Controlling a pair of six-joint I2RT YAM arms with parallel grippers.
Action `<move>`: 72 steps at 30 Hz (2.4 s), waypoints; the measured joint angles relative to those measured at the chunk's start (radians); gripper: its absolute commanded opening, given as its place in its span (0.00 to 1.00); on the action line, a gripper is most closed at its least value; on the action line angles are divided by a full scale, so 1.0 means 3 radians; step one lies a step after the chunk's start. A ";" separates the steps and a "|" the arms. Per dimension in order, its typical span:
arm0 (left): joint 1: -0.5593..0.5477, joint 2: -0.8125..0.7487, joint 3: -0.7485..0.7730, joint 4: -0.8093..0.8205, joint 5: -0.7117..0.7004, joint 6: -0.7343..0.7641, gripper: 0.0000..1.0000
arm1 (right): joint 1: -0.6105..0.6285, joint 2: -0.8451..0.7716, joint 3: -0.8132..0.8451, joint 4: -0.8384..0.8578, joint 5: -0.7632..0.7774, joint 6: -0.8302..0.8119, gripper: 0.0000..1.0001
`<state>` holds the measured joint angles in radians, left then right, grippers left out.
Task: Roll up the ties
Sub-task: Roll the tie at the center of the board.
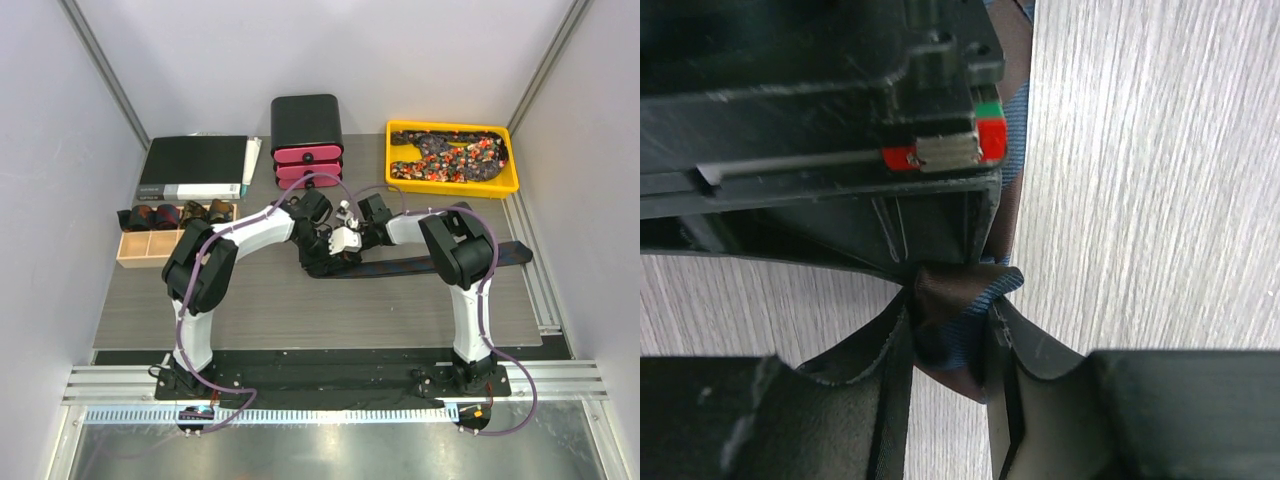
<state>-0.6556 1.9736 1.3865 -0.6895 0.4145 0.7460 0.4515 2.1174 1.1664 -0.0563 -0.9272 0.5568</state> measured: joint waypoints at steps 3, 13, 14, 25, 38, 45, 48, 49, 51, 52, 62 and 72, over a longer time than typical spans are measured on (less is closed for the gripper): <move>-0.0015 0.0000 -0.0015 0.0037 -0.0020 0.0004 0.29 | -0.0061 -0.0046 0.0009 -0.0140 0.0011 -0.0039 0.18; -0.0037 0.0057 0.0072 -0.0048 -0.0107 -0.0019 0.29 | -0.0577 -0.0446 -0.0081 -0.0781 0.0165 -0.0444 0.19; -0.0037 0.0064 0.0085 -0.0061 -0.0111 -0.0022 0.29 | -0.0570 -0.0477 -0.0108 -0.0806 0.0170 -0.0470 0.18; 0.0135 0.0134 0.0212 -0.0220 -0.0179 -0.0094 0.28 | -0.0500 -0.0098 0.0103 -0.0926 0.0071 -0.0702 0.16; 0.0295 -0.0067 -0.0034 -0.0139 0.0037 0.0095 0.25 | -0.0477 0.0042 0.0291 -0.0872 0.0018 -0.0716 0.15; 0.0292 0.0039 0.0099 -0.0303 0.0031 0.0155 0.27 | -0.0476 0.0038 0.0291 -0.0860 0.0004 -0.0703 0.17; 0.0285 0.0079 0.0149 -0.0350 0.0009 0.0132 0.28 | -0.0473 -0.0004 0.0230 -0.0750 -0.0003 -0.0584 0.22; 0.0285 0.0086 0.0160 -0.0359 0.0006 0.0126 0.29 | -0.0473 -0.0041 0.0170 -0.0654 -0.0003 -0.0523 0.26; 0.0285 0.0099 0.0172 -0.0371 0.0004 0.0106 0.29 | -0.0470 -0.0131 0.0013 -0.0427 0.0001 -0.0304 0.29; 0.0285 0.0102 0.0173 -0.0371 0.0003 0.0094 0.30 | -0.0462 -0.0170 -0.0066 -0.0300 -0.0004 -0.0209 0.31; 0.0285 0.0104 0.0170 -0.0366 0.0000 0.0081 0.33 | -0.0041 -0.0338 -0.0437 0.0933 -0.0017 0.0838 0.38; 0.0294 0.0086 0.0127 -0.0360 -0.0029 0.0085 0.33 | 0.0076 -0.0205 -0.0437 0.1261 0.0080 0.1038 0.42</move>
<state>-0.5674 1.9995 1.4246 -0.7975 0.4057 0.7715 0.4744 2.0560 1.0351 0.3222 -0.9031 0.8680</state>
